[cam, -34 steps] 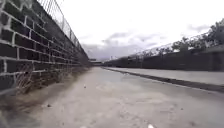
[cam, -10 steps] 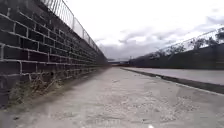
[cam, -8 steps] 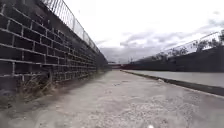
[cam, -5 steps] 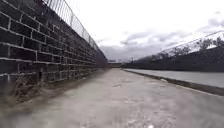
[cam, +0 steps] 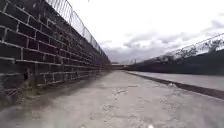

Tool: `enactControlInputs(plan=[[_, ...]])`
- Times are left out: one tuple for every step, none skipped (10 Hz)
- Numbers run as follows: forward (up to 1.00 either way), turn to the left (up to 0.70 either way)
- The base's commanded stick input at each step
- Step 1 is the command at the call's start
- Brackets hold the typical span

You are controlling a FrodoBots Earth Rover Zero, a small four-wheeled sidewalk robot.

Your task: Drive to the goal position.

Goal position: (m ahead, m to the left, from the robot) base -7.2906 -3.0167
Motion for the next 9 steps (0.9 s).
enactControlInputs(plan=[[1.00,0.00],[1.00,0.00],[1.00,0.00],[1.00,0.00],[1.00,0.00],[1.00,0.00],[1.00,0.00],[1.00,0.00],[1.00,0.00]])
